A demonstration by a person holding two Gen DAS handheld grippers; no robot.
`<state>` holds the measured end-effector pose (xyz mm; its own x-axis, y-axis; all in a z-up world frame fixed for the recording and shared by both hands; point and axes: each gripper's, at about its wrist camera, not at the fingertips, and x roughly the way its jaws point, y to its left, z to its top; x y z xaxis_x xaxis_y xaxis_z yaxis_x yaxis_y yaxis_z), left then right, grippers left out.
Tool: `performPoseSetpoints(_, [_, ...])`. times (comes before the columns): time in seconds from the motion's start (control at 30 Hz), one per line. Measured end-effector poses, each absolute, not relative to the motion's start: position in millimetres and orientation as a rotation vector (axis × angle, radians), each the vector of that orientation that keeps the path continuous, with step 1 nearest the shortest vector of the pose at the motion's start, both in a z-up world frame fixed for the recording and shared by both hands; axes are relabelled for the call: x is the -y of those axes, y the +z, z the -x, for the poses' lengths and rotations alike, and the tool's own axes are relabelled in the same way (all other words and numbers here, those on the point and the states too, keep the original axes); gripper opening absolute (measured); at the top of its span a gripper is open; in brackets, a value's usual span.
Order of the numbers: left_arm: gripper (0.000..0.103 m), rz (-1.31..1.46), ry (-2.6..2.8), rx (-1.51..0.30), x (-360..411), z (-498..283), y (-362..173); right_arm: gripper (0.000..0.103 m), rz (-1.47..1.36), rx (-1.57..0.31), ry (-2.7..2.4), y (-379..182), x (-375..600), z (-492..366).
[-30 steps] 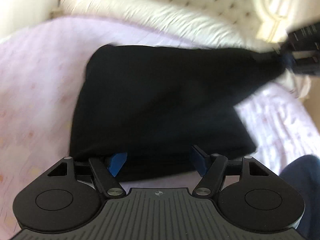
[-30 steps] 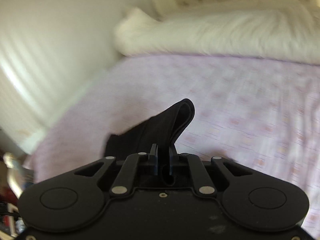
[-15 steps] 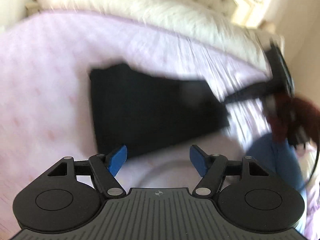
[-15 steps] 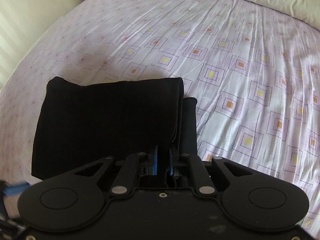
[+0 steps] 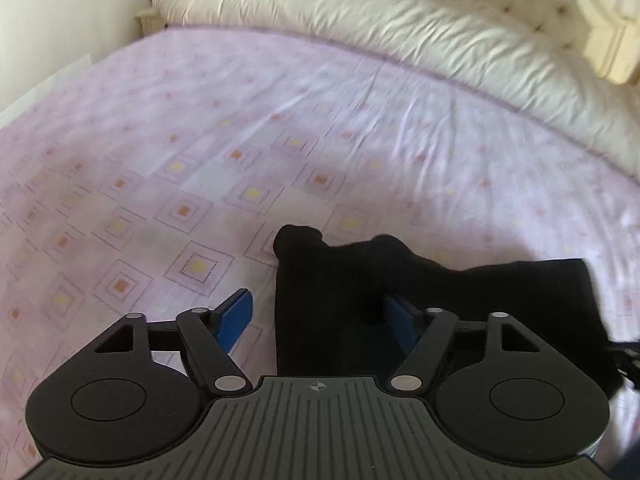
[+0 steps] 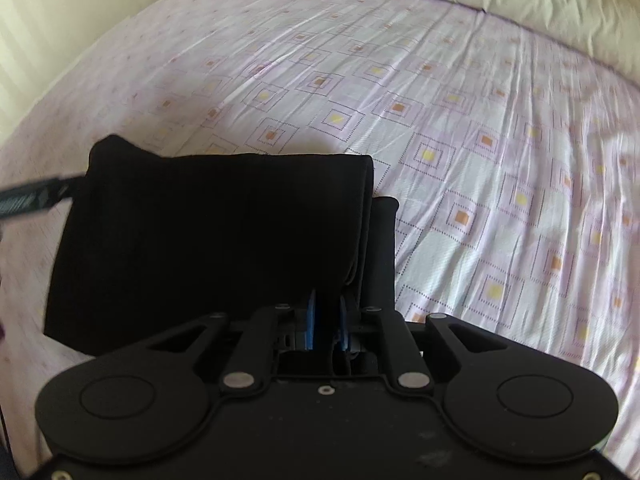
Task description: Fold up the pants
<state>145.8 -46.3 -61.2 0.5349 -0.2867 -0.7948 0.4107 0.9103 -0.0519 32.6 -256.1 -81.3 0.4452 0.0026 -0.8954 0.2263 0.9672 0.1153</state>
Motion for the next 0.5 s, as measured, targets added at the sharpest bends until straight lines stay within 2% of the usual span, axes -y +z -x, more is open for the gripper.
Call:
performPoseSetpoints(0.17, [0.102, -0.113, -0.383, -0.970, 43, -164, -84, 0.015, -0.112, -1.108, -0.151, -81, 242, -33])
performPoseSetpoints(0.3, [0.103, -0.084, -0.410, -0.996, 32, -174, -83, 0.015, -0.097, -1.111, -0.147, -81, 241, -32])
performPoseSetpoints(0.43, [0.098, 0.150, -0.404, -0.984, 9, -171, -70, 0.016, -0.157, -1.119, -0.147, -83, 251, -32])
performPoseSetpoints(0.5, [0.098, 0.166, -0.381, -0.952, 1, -164, -64, 0.016, -0.203, -1.117, -0.147, -82, 257, -31])
